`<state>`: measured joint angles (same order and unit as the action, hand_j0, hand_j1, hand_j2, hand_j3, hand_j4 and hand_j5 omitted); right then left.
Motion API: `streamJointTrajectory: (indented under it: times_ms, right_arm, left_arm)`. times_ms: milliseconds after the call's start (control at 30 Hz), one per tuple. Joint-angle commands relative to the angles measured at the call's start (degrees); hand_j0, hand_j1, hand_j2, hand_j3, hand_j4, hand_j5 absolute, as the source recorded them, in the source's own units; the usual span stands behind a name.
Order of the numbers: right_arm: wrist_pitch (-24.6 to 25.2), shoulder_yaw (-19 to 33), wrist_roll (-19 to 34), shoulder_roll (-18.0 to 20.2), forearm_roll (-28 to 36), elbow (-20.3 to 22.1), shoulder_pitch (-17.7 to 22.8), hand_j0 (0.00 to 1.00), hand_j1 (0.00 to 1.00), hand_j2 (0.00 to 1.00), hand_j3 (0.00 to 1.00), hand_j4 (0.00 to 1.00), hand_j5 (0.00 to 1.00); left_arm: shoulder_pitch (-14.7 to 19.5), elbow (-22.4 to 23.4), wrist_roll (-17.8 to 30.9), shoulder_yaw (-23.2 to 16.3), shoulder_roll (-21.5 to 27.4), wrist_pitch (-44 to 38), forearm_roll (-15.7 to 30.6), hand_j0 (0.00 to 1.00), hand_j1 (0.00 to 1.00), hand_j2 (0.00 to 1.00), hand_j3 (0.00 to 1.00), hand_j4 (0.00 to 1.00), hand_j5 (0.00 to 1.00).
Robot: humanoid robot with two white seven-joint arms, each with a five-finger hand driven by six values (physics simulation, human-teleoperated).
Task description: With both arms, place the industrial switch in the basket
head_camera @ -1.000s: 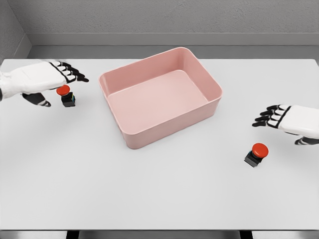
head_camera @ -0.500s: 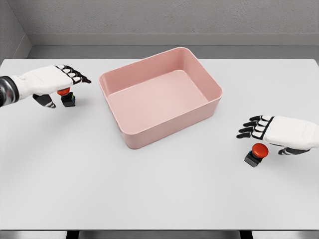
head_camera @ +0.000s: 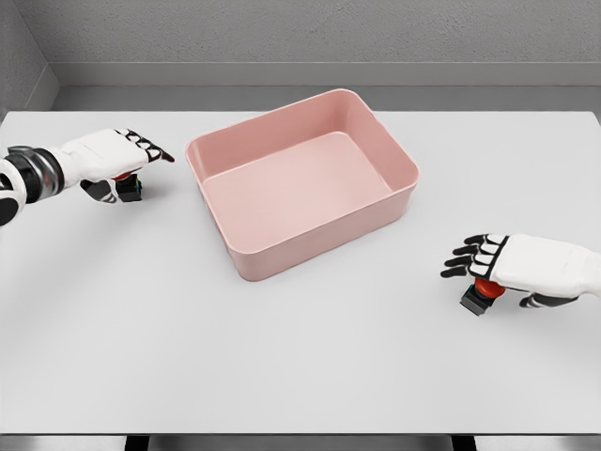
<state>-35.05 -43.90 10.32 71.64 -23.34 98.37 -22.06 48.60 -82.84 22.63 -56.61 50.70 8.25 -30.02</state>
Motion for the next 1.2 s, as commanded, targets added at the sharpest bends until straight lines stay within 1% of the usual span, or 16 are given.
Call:
streamJointTrajectory:
  times_ms: [0,67,167,200,367,467,500,533,600,633,700,733,800,1033,1100,1167]
  right_arm:
    - [0.1,0.0,0.0,-0.1,0.4,0.4,0.0,1.00,1.00,1.00,1.00,1.00,1.00]
    - [0.1,0.0,0.0,-0.3,0.3,0.5,0.3,1.00,1.00,1.00,1.00,1.00,1.00]
    - [0.1,0.0,0.1,-1.6,0.3,0.5,0.4,1.00,1.00,1.00,1.00,1.00,1.00]
    - [0.1,0.0,0.2,-1.8,0.3,0.5,0.4,1.00,1.00,1.00,1.00,1.00,1.00]
    - [0.1,0.0,0.2,-1.9,0.3,0.8,1.1,1.00,1.00,1.00,1.00,1.00,1.00]
    - [0.1,0.0,0.4,-2.7,0.3,0.8,1.1,1.00,1.00,1.00,1.00,1.00,1.00]
    - [0.1,0.0,0.4,-2.8,0.3,0.8,1.1,0.98,0.98,0.98,0.98,0.98,0.98]
    - [0.1,0.0,0.4,-2.8,0.2,0.8,1.1,0.93,0.93,0.93,0.93,0.93,0.93]
    - [0.1,0.0,0.4,-3.0,0.2,0.8,1.1,0.91,0.91,0.91,0.91,0.91,0.91]
    - [0.1,0.0,0.4,-3.0,0.2,0.8,1.1,0.89,0.89,0.89,0.89,0.89,0.89]
    - [0.1,0.0,0.4,-3.0,0.2,0.8,1.0,0.86,0.86,0.86,0.86,0.86,0.86]
    - [0.1,0.0,0.5,-2.9,0.1,0.8,1.1,0.84,0.84,0.84,0.84,0.84,0.84]
    - [0.1,0.0,1.5,-2.8,0.1,0.6,1.1,0.84,0.84,0.84,0.84,0.84,0.84]
    - [0.1,1.1,1.5,-2.3,0.0,0.1,1.1,0.84,0.84,0.84,0.84,0.84,0.84]
    - [0.1,1.1,1.5,-2.3,0.0,0.1,1.1,0.82,0.82,0.82,0.82,0.82,0.82]
    - [0.1,1.1,1.5,-2.4,0.0,0.1,1.1,0.78,0.78,0.78,0.78,0.78,0.78]
  left_arm:
    - [0.0,0.0,0.0,-0.1,0.0,0.0,-0.1,0.89,0.89,0.89,0.89,0.89,0.89]
    - [0.0,0.2,0.0,-0.1,0.0,-0.1,-0.2,0.89,0.89,0.89,0.89,0.89,0.89]
    - [0.6,3.4,0.0,-0.1,-0.7,-0.2,-1.4,0.89,0.89,0.89,0.89,0.89,0.89]
    - [0.8,3.6,0.0,-0.1,-0.9,-0.2,-1.5,0.89,0.89,0.89,0.89,0.89,0.89]
    - [0.7,3.6,0.0,-0.2,-1.0,-0.2,-2.1,0.89,0.89,0.89,0.89,0.89,0.89]
    - [0.7,3.6,0.0,-0.3,-1.0,-0.2,-2.4,0.86,0.86,0.86,0.86,0.86,0.86]
    - [0.7,3.6,0.0,-0.3,-1.0,-0.2,-2.4,0.85,0.85,0.85,0.85,0.85,0.85]
    - [0.6,3.6,0.0,-0.3,-1.0,-0.2,-2.5,0.84,0.84,0.84,0.84,0.84,0.84]
    - [0.6,3.6,0.0,-0.3,-1.4,-0.2,-3.2,0.83,0.83,0.83,0.83,0.83,0.83]
    - [0.6,4.3,0.0,-0.3,-1.4,-0.2,-3.2,0.83,0.83,0.83,0.83,0.83,0.83]
    - [0.8,7.4,0.0,-0.3,-3.6,-0.2,-4.5,0.83,0.83,0.83,0.83,0.83,0.83]
    - [0.9,8.1,0.0,-0.3,-4.2,-0.2,-4.8,0.83,0.83,0.83,0.83,0.83,0.83]
    - [0.9,8.0,0.0,-0.3,-4.2,-0.2,-4.8,0.83,0.83,0.83,0.83,0.83,0.83]
    - [0.8,8.0,0.0,-0.3,-4.2,-0.1,-4.9,0.83,0.83,0.83,0.83,0.83,0.83]
    - [0.8,8.0,0.0,-0.3,-4.2,-0.2,-5.0,0.83,0.83,0.83,0.83,0.83,0.83]
    - [0.7,8.0,0.0,-0.3,-4.2,0.3,-5.0,0.73,0.73,0.73,0.73,0.73,0.73]
